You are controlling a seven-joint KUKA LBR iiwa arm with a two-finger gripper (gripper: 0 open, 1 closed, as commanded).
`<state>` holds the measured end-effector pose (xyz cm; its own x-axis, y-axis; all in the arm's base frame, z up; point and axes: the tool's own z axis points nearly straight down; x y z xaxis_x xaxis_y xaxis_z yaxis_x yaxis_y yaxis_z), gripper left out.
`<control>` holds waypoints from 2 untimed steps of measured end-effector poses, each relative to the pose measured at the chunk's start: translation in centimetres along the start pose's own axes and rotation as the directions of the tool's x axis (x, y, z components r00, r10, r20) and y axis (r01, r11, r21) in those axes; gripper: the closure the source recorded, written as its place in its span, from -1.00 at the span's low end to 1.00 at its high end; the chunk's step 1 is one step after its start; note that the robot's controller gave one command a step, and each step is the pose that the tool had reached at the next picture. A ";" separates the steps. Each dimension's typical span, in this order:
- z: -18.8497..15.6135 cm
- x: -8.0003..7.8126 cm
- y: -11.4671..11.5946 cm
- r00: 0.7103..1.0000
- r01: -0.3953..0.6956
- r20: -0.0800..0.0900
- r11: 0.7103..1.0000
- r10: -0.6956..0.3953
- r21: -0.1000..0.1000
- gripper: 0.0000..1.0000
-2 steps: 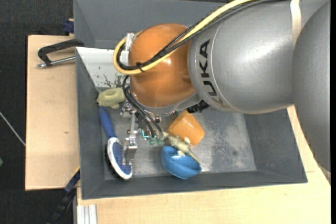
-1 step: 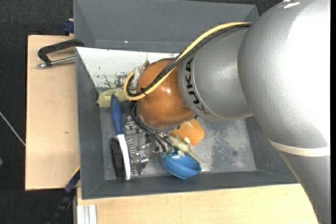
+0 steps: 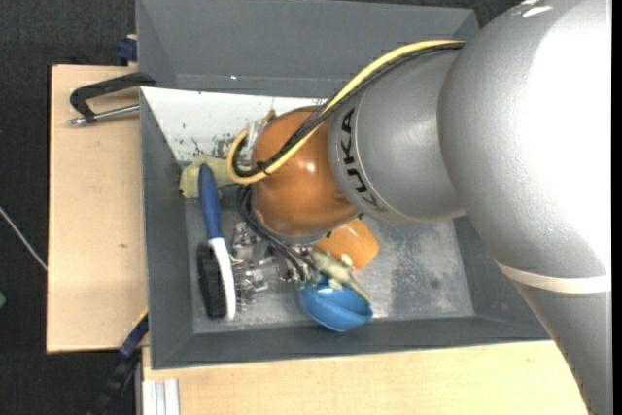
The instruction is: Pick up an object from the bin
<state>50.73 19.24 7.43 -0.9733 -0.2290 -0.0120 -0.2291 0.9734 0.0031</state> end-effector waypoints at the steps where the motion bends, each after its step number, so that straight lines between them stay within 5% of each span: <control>1: -1.0 -0.3 -5.1 0.998 0.063 -0.007 0.998 -0.063 0.004 1.00; 2: 0.1 0.1 -7.7 0.905 0.426 -0.002 0.905 -0.426 -0.003 1.00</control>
Offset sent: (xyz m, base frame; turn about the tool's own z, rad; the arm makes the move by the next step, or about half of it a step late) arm 0.0129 -0.0466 0.0092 -0.0676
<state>52.37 11.72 7.34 -0.7829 -0.6221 -0.0098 -0.6222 0.7829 0.0006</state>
